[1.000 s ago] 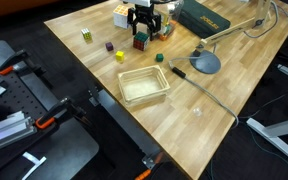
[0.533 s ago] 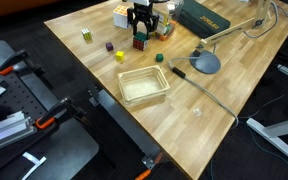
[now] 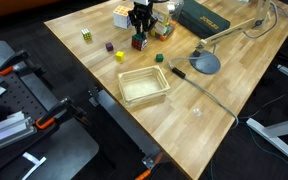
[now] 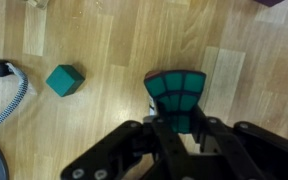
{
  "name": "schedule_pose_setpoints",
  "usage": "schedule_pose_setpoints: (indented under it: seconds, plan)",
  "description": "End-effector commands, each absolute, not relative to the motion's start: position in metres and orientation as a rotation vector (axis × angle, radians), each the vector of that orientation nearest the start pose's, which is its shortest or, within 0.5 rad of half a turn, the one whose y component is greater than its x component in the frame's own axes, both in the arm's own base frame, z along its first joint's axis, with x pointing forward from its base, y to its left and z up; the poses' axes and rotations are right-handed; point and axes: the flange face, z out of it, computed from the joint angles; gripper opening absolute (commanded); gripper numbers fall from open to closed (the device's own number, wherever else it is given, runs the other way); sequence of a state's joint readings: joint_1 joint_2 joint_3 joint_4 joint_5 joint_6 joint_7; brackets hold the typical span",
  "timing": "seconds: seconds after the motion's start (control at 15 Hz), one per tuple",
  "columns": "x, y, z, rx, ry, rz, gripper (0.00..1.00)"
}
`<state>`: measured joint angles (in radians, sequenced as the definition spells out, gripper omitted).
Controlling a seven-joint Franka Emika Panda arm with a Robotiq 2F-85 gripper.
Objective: Move the rubik's cube next to the green block closer to you
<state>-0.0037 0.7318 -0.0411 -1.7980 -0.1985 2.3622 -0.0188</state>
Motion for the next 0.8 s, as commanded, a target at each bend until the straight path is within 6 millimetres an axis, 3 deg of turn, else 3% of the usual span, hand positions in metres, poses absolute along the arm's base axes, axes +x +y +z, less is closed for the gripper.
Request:
schedule_pose_setpoints:
  seconds: [0.0,0.33,0.67,0.73]
  plan:
    - [0.612,-0.04,0.152,-3.331,-0.031,0.278,0.02]
    - [0.565,-0.043,0.188,-3.39,0.334,0.368,0.05]
    - [0.516,-0.031,0.207,-3.274,0.685,0.515,0.04]
    - [0.53,-0.031,0.197,-3.319,0.582,0.508,0.18]
